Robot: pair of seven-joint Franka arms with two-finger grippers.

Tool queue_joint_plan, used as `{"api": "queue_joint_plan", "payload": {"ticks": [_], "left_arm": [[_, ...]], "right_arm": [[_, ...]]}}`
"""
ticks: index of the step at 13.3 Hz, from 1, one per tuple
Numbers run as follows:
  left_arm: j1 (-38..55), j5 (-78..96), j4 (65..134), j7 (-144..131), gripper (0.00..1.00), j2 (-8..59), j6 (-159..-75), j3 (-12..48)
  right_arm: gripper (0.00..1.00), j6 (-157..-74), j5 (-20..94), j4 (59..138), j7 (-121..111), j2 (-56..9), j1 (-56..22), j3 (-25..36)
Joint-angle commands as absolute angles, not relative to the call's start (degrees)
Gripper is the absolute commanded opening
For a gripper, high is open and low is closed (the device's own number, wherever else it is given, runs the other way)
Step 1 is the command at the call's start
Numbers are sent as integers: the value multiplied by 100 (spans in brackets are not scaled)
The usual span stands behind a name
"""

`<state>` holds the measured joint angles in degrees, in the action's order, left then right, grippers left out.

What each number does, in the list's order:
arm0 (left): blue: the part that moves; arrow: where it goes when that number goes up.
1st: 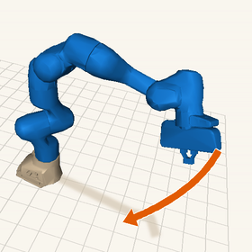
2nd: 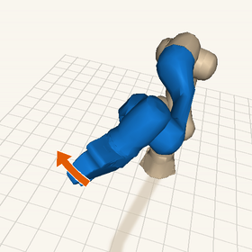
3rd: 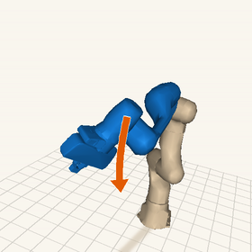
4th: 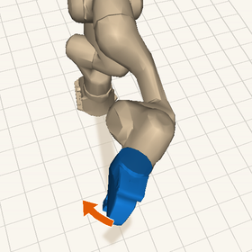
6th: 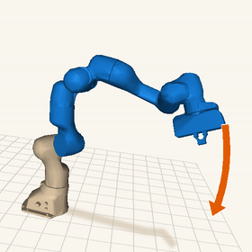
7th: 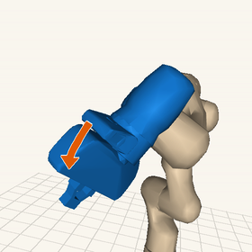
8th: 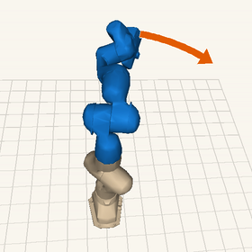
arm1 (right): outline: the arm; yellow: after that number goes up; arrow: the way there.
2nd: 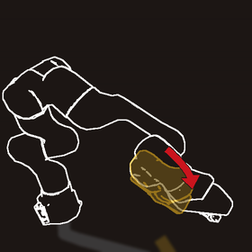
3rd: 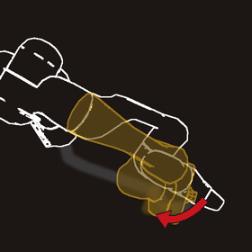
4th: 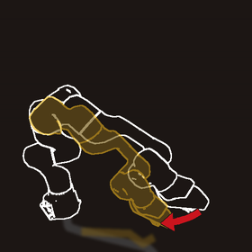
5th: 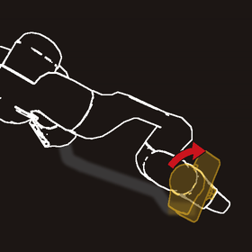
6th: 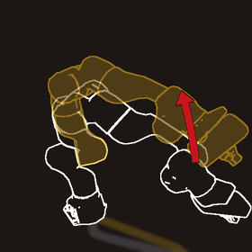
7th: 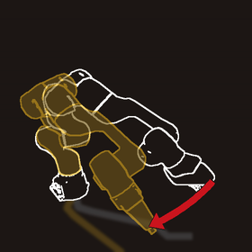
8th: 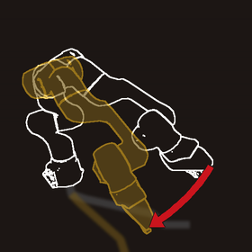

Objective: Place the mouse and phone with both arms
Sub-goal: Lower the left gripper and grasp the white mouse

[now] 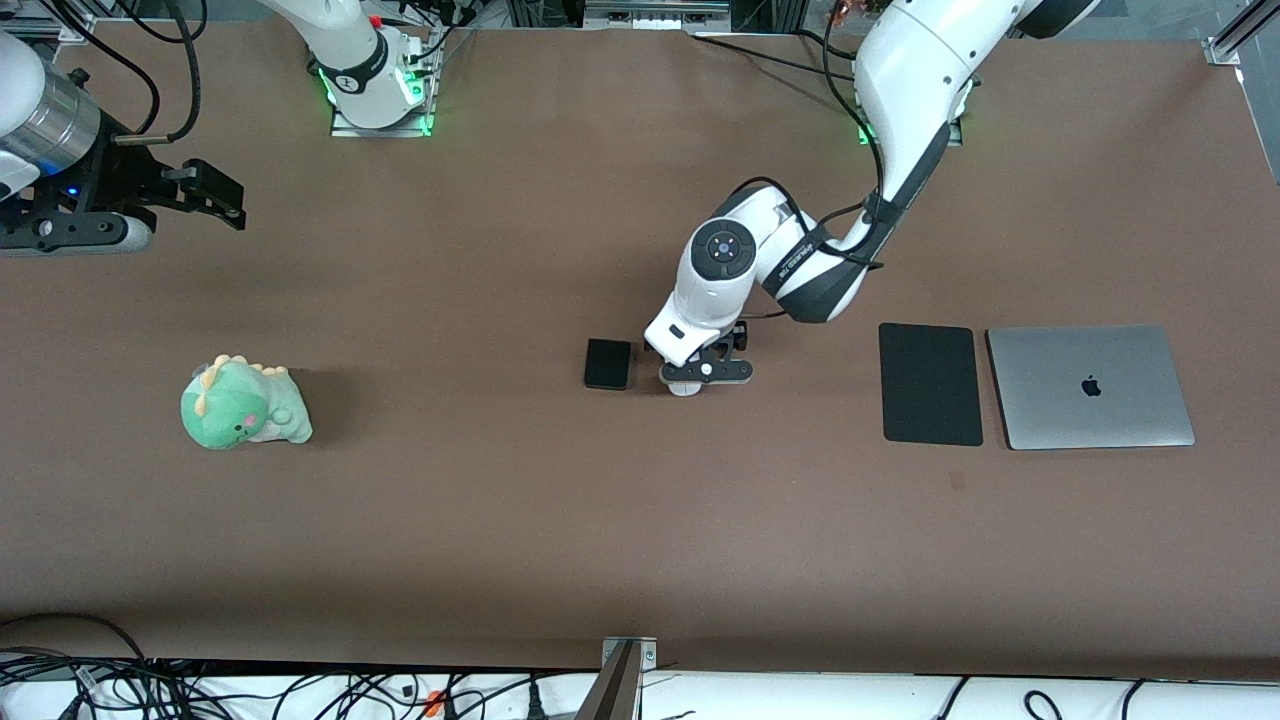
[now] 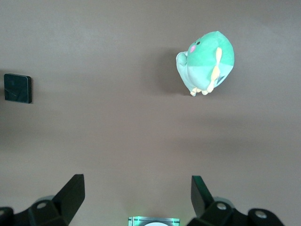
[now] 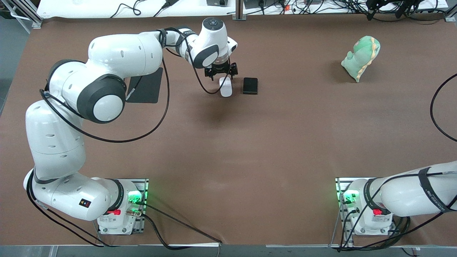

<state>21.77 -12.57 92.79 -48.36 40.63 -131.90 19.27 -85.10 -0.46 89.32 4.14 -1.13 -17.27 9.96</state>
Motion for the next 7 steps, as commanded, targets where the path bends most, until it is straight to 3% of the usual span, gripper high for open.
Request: {"api": "queue_joint_plan", "payload": {"ticks": [1, 7], "left_arm": [[2285, -1450, 9184, -5026, 100, 4280, -13429, 1890], [2452, -2003, 9229, -5808, 100, 4570, -13834, 1811]], "right_arm": [[100, -8481, -62, 8824, 413, -158, -1679, 967], [100, -8481, -62, 8824, 413, -158, -1670, 967]]}}
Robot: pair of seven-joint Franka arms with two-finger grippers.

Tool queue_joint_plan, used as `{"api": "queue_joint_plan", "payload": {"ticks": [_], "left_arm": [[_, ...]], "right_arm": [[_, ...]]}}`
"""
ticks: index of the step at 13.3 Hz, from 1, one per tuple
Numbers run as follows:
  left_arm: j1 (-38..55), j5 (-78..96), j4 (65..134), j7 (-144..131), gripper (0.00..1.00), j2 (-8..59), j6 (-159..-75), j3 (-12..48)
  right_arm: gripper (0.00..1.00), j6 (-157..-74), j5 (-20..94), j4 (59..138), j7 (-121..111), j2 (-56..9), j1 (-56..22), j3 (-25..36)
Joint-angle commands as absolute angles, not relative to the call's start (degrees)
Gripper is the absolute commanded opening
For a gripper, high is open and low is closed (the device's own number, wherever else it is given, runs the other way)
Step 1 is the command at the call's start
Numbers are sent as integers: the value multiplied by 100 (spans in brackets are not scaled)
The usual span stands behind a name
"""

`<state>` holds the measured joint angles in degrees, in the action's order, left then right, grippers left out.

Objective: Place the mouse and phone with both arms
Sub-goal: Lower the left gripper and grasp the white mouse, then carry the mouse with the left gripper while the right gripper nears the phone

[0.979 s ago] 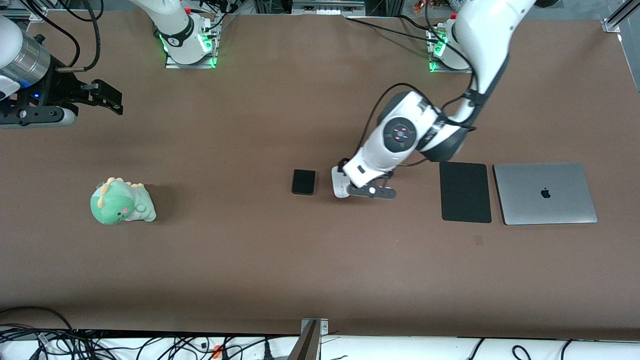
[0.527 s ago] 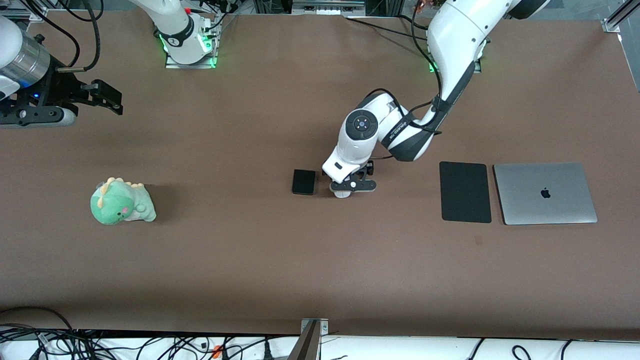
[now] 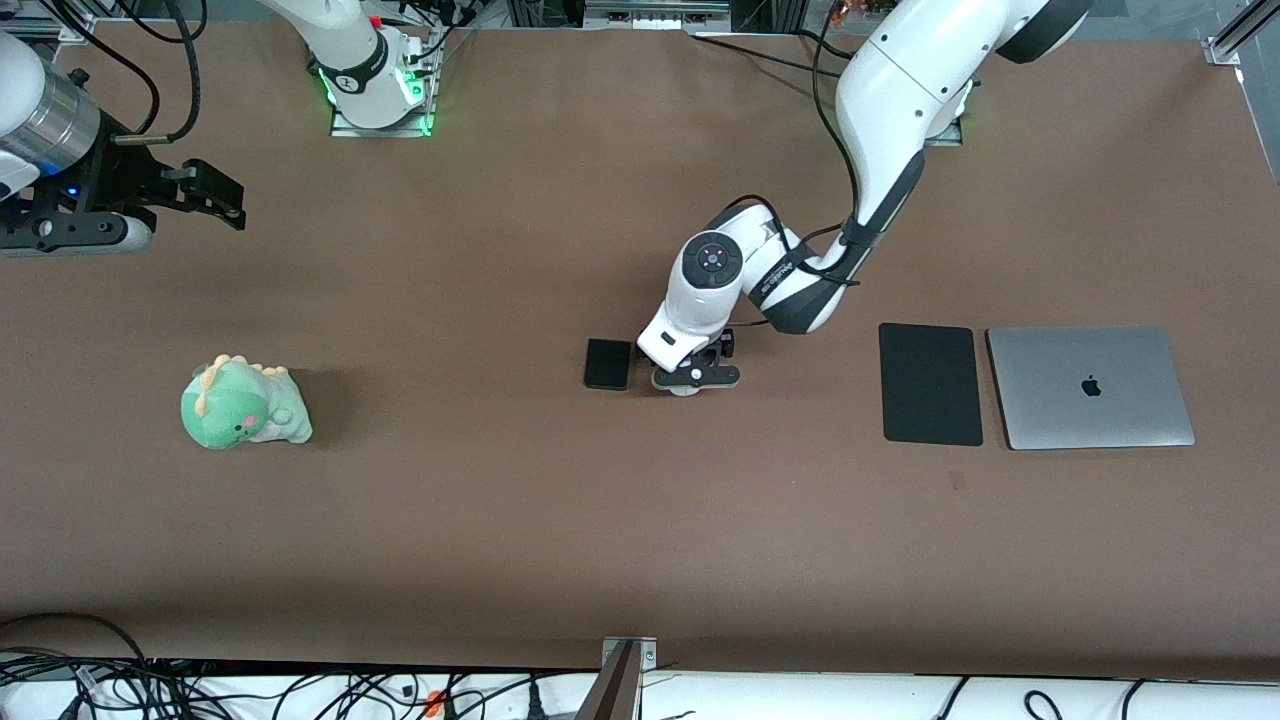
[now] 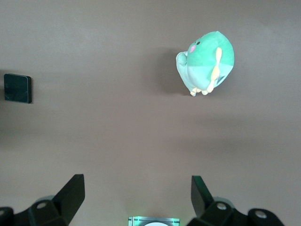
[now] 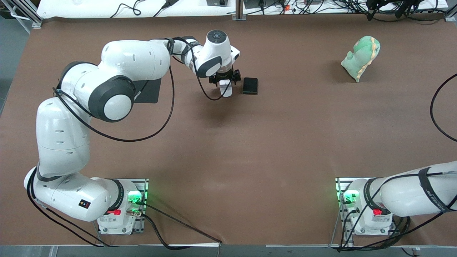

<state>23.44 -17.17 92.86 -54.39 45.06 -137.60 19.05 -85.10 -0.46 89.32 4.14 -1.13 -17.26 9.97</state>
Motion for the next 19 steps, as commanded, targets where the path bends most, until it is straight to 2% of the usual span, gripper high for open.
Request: {"api": "queue_joint_plan", "payload": {"ticks": [1, 6, 7, 8, 11, 12, 15, 17, 19], "left_arm": [[2470, -2004, 9229, -5862, 100, 4579, -13834, 1811], [2487, -2013, 9220, -5862, 98, 4597, -13843, 1811], [2487, -2013, 9220, -5862, 72, 4597, -13843, 1811], [2479, -2013, 9220, -5854, 57, 4597, -13843, 1811], [2487, -2021, 9211, -5810, 19, 4579, -13834, 1811], [2479, -2135, 9202, -5801, 15, 4570, -13834, 1811], [2286, -2215, 9176, -5643, 16, 4220, -13467, 1819], [2075, -2163, 9106, -5416, 17, 3878, -12878, 1854], [1751, -2145, 9140, -4942, 23, 3387, -12003, 1855]], "right_arm": [[100, -8481, -62, 8824, 413, -158, -1670, 967], [100, -8481, -62, 8824, 404, -158, -1670, 967], [100, -8481, -62, 8824, 396, -158, -1670, 967], [100, -8481, -70, 8824, 387, -158, -1670, 967], [100, -8481, -97, 8824, 361, -158, -1644, 967], [100, -8490, -114, 8824, 352, -158, -1635, 967], [100, -8490, -167, 8667, 412, -324, -1661, 958], [100, -8534, -150, 8640, 334, -491, -1644, 958], [100, -8525, -184, 8604, 325, -641, -1705, 949]]}}
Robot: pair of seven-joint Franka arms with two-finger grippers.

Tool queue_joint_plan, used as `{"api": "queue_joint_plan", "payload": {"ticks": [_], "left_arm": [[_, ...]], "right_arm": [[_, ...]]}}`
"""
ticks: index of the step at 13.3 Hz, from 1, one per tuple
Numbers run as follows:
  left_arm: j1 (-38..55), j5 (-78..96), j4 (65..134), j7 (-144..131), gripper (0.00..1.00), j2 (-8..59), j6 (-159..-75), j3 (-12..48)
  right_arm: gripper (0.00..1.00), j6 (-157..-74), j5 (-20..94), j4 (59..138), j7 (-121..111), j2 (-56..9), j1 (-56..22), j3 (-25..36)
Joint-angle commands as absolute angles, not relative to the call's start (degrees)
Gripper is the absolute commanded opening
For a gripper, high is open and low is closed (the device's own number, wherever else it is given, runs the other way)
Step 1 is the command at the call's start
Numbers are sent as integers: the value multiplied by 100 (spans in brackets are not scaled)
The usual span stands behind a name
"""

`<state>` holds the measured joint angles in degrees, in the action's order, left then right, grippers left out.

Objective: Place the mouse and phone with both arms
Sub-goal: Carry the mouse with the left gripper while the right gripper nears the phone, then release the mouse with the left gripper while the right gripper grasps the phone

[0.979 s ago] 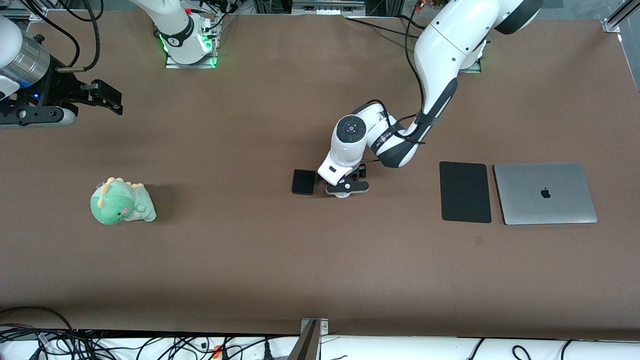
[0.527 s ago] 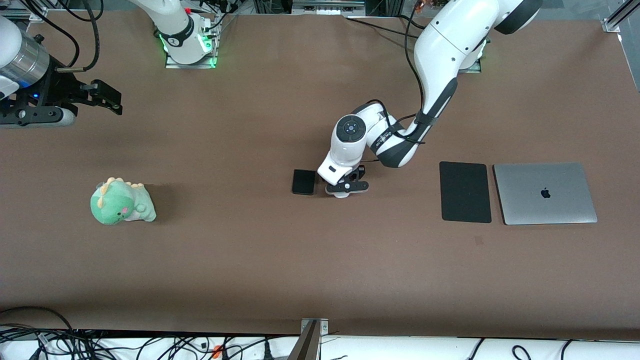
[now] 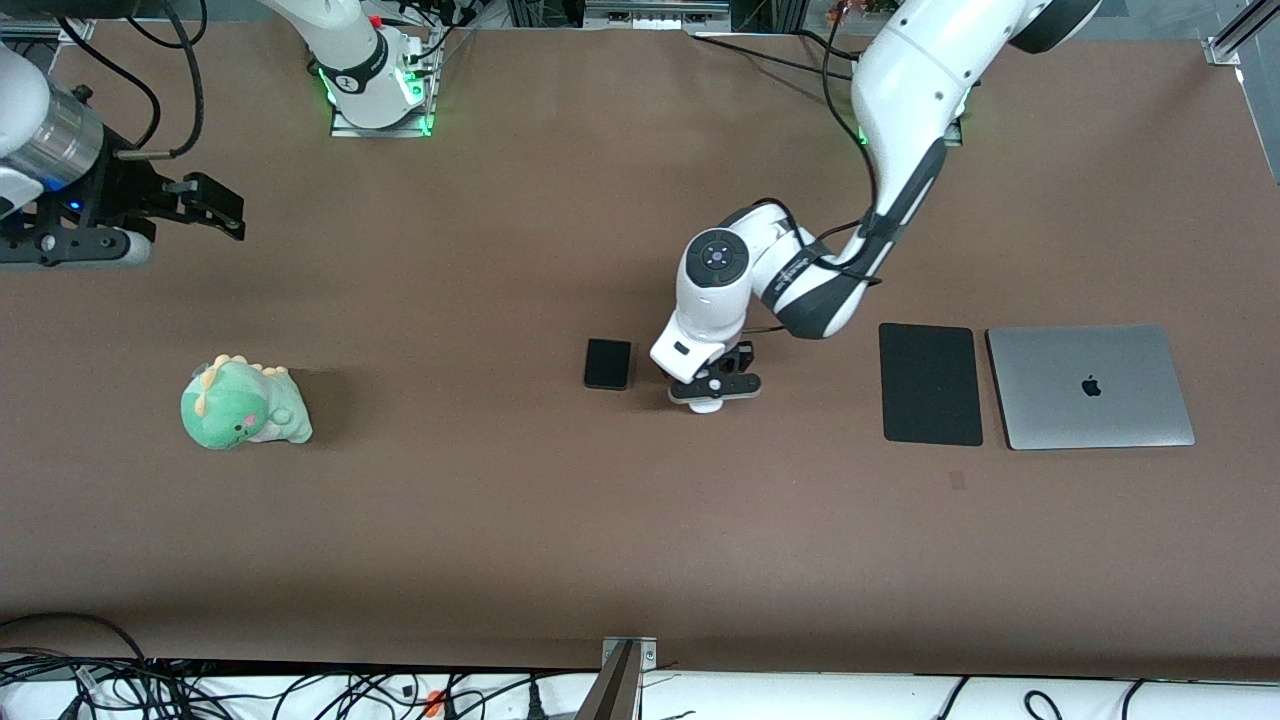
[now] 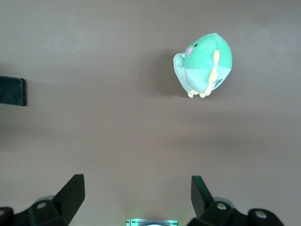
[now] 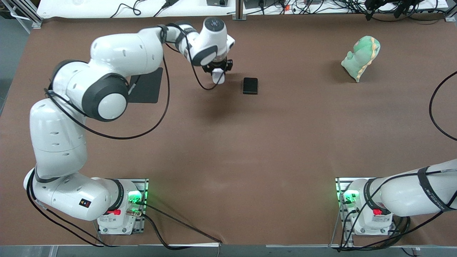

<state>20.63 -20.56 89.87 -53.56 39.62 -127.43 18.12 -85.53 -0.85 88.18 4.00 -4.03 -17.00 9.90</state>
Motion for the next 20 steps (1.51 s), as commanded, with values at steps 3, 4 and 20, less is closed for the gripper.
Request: {"api": "queue_joint_plan", "payload": {"ticks": [3, 4, 20], "left_arm": [[891, -2092, 9114, -3546, 23, 2875, -10840, 1881], [644, -1970, 9097, -3333, 23, 2857, -10698, 1907], [-1476, -1020, 11452, -360, 30, 2593, -13007, 1898]], "right_arm": [[100, -8456, -149, 8657, 308, -1070, -1853, 905], [100, -8472, -149, 8614, 290, -1142, -1985, 897], [100, -13656, 642, 9721, 4955, -3760, -4702, 888]]}}
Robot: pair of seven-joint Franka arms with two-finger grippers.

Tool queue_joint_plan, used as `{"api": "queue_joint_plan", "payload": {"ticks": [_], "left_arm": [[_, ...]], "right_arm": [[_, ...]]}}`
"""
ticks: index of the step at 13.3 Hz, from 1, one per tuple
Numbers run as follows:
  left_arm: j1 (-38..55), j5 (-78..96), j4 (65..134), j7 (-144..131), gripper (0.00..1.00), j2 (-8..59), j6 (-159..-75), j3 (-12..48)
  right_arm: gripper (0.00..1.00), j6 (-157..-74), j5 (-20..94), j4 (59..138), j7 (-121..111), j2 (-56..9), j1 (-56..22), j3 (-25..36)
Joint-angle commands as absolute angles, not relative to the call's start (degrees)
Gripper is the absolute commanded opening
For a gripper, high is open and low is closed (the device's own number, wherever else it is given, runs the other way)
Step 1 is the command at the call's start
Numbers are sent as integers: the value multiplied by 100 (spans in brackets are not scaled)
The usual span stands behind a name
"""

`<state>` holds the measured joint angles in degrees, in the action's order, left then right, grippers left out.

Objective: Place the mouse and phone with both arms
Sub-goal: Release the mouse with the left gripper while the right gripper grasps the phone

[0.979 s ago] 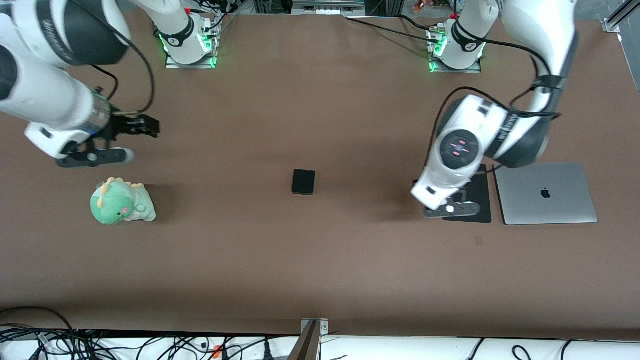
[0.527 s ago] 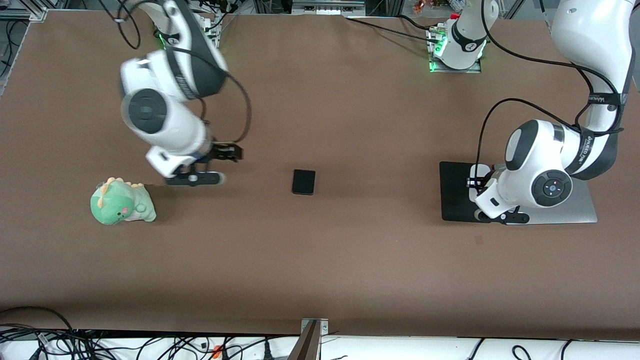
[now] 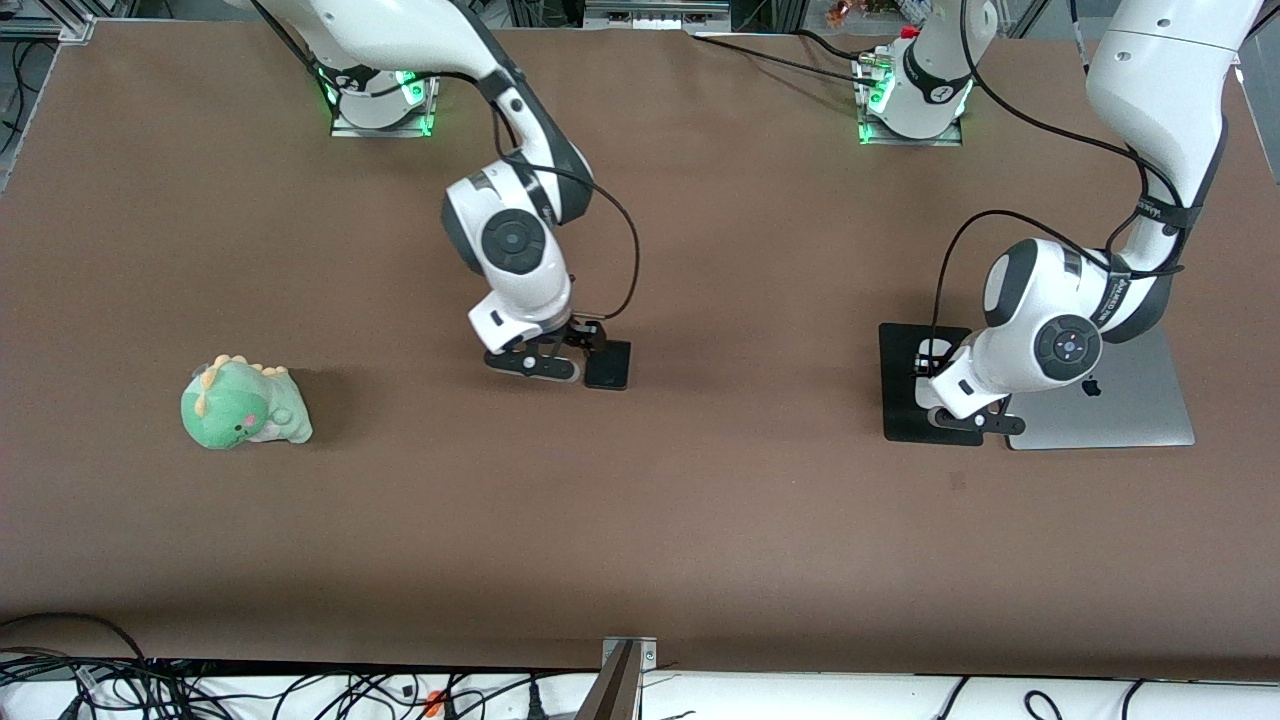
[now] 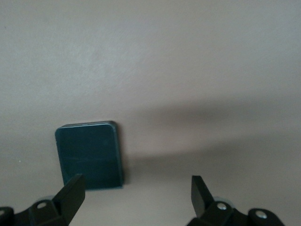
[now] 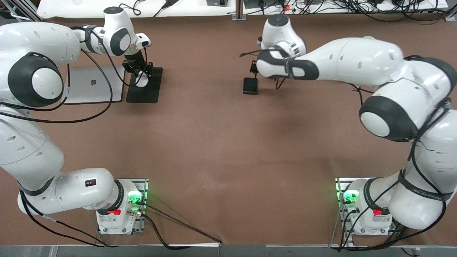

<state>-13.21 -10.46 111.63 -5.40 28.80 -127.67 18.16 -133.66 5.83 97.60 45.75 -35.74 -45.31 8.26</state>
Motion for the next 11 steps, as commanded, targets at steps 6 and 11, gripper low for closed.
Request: {"api": "queue_joint_plan", "payload": {"ticks": [6, 11], "left_arm": [[-1494, -1020, 11953, -360, 36, 2663, -13790, 1898], [-1485, -1019, 11883, -360, 100, 2672, -13711, 1907]], "right_arm": [[100, -14142, 878, 9397, 5448, -4323, -4930, 879], [100, -14159, 791, 9272, 5353, -4552, -5089, 888]]}}
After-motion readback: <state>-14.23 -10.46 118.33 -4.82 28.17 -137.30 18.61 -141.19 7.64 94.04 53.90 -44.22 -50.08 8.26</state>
